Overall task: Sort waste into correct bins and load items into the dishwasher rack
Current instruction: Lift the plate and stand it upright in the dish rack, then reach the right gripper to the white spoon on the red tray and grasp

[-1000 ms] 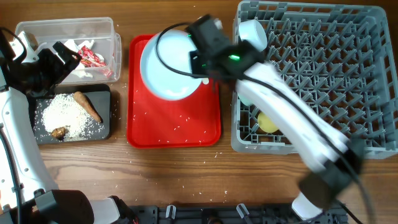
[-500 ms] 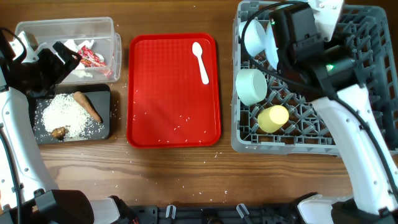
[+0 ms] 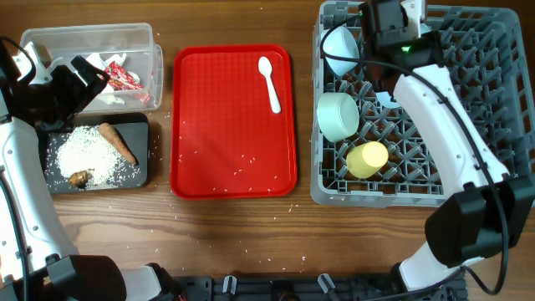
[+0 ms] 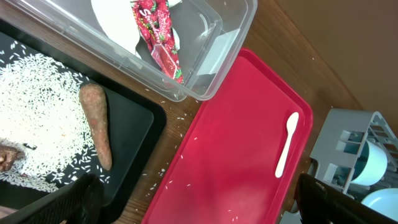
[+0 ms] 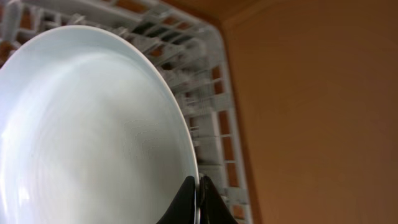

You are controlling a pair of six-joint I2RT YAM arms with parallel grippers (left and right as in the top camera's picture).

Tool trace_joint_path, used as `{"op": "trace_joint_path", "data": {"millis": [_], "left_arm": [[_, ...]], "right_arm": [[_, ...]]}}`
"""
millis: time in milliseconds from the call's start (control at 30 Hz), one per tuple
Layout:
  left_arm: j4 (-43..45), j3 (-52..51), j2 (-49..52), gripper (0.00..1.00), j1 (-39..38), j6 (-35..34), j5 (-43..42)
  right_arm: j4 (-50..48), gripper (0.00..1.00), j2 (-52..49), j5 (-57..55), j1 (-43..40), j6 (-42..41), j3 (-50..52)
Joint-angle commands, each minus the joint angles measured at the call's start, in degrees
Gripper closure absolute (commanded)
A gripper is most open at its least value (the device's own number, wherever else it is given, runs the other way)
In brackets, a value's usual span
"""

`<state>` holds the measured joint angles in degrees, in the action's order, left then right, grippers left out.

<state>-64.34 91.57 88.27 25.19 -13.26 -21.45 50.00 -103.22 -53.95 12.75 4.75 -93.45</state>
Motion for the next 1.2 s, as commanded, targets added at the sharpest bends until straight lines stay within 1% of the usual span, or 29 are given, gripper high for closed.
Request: {"op": "trace_joint_path", "data": {"millis": [0,33,67,100,133,167,200,233,300,367,433,500,567,600,633,733,800,867,933,967,1000,1167], "left_arm": [[0.0,0.6,0.0,0.00,0.2,-0.7,-0.1],[0.0,0.6,0.0,0.00,0.2,-0.7,-0.1],[0.0,0.6,0.0,0.00,0.2,-0.7,-0.1],[0.0,0.6,0.0,0.00,0.2,-0.7,-0.1],[0.0,0.6,0.0,0.00,0.2,-0.7,-0.1],[0.0,0.6,0.0,0.00,0.2,-0.7,-0.1],[0.0,0.6,0.0,0.00,0.2,-0.7,-0.1],[0.0,0.6,0.0,0.00,0.2,-0.7,-0.1],[0.0,0.6,0.0,0.00,0.2,-0.7,-0.1],[0.0,0.6,0.0,0.00,0.2,-0.7,-0.1],[0.0,0.6,0.0,0.00,0.2,-0.7,-0.1],[0.0,0.6,0.0,0.00,0.2,-0.7,-0.1],[0.0,0.6,0.0,0.00,0.2,-0.7,-0.1],[0.0,0.6,0.0,0.00,0.2,-0.7,-0.1],[0.0,0.6,0.0,0.00,0.2,-0.7,-0.1],[0.0,0.6,0.0,0.00,0.2,-0.7,-0.1],[0.0,0.6,0.0,0.00,0.2,-0.7,-0.1],[0.0,0.6,0.0,0.00,0.2,-0.7,-0.1],[0.0,0.6,0.0,0.00,0.2,-0.7,-0.1],[0.0,0.6,0.0,0.00,0.2,-0.7,-0.1],[0.0,0.6,0.0,0.00,0.2,-0.7,-0.1],[0.0,0.6,0.0,0.00,0.2,-0.7,-0.1]], "right_arm": [[-1.3,0.96,-2.2,9.2,-0.7,2.4,0.2],[-2.0,0.95,-2.4,10.7,-0.7,2.8,0.2],[-2.9,0.86,-2.6,13.4,-0.7,2.8,0.2],[-3.4,0.54,-2.6,16.3,-0.7,2.8,0.2],[-3.7,0.25,-2.6,19.3,-0.7,2.6,0.2],[-3.7,0.12,-2.6,20.9,-0.7,1.8,0.2],[-3.6,0.01,-2.5,21.3,-0.7,-0.8,0.1],[-3.0,0.00,-2.2,21.3,-0.7,-4.0,0.0],[-0.7,0.00,-0.9,24.0,-0.7,-7.2,-0.9],[3.4,0.00,2.0,34.2,-0.7,-7.5,-3.7],[3.9,0.00,4.9,44.3,-0.6,-7.8,-4.9],[1.5,0.00,7.6,56.7,-0.6,-8.9,-4.9],[-2.2,0.01,8.4,66.9,-0.5,-12.9,-4.9],[-5.4,0.05,8.2,71.5,-0.2,-15.1,-4.7],[-8.1,0.10,7.7,72.6,0.4,-16.5,-4.3],[-15.4,0.14,4.0,71.7,4.1,-21.0,-4.1],[-18.8,0.17,1.4,70.5,6.3,-22.4,-4.1],[-22.3,0.18,-2.8,65.7,9.5,-24.7,-4.1],[-24.8,0.20,-7.1,62.5,11.8,-25.3,-4.1],[-26.1,0.22,-10.0,61.0,12.8,-27.0,-4.1],[-27.2,0.26,-12.2,60.1,13.2,-28.0,-4.1],[-32.3,0.29,-20.1,58.9,13.4,-32.3,-4.1]]}}
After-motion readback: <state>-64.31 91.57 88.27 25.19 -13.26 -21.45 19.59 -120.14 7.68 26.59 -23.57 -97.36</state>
